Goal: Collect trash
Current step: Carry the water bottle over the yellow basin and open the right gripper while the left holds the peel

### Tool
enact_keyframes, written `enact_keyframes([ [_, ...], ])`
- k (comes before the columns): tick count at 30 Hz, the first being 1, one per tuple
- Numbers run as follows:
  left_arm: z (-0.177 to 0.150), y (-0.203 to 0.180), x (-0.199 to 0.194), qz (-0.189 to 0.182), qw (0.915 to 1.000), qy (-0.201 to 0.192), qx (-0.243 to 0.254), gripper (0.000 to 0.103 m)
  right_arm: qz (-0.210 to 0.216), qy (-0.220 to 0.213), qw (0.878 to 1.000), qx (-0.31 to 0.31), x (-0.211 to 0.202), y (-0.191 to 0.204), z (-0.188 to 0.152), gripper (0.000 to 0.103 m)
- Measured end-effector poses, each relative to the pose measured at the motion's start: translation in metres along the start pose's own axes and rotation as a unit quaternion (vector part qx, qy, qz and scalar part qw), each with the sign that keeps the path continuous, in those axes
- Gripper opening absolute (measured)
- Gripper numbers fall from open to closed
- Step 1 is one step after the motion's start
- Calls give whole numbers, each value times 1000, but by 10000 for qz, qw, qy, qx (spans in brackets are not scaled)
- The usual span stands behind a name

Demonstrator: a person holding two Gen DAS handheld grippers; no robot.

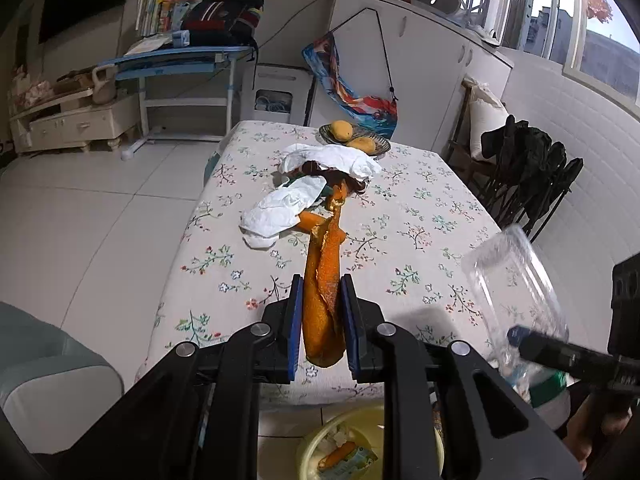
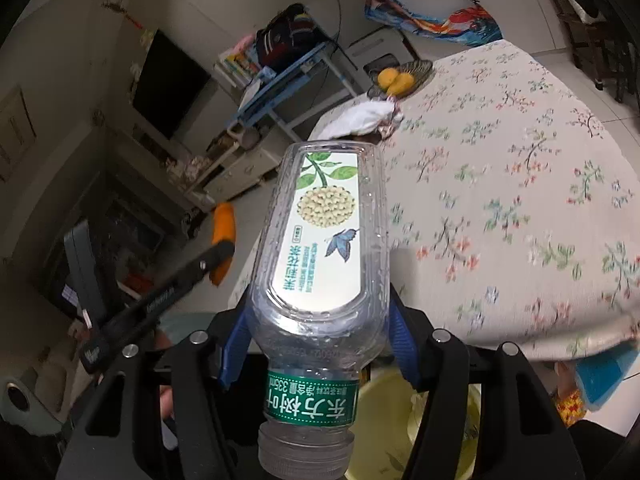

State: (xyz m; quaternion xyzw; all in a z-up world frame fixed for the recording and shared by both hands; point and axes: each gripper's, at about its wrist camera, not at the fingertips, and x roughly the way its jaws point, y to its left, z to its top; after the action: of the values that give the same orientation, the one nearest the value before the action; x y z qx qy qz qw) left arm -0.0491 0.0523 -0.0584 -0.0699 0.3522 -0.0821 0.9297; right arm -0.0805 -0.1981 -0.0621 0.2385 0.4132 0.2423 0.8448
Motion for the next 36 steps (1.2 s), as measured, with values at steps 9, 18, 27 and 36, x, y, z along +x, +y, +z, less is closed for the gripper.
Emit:
enact_keyframes([
  [9,-12,1,-13,-96,9999,-37,-53,18,-142,701,9971,-245,12,13,-34,60],
  [18,-26,-2,-24,-106,9999,-39,-8,18,-585,1694,9828,-446,41,14,-71,60],
  [27,-37,-11,-36,-150,9998,-57,138,18,-1108,2343,9636,-654,68,10,-93,60],
  [36,-46,-19,-43,-221,9993,-55,288,18,-1449,2571,9522,-794,74,4,-107,60],
])
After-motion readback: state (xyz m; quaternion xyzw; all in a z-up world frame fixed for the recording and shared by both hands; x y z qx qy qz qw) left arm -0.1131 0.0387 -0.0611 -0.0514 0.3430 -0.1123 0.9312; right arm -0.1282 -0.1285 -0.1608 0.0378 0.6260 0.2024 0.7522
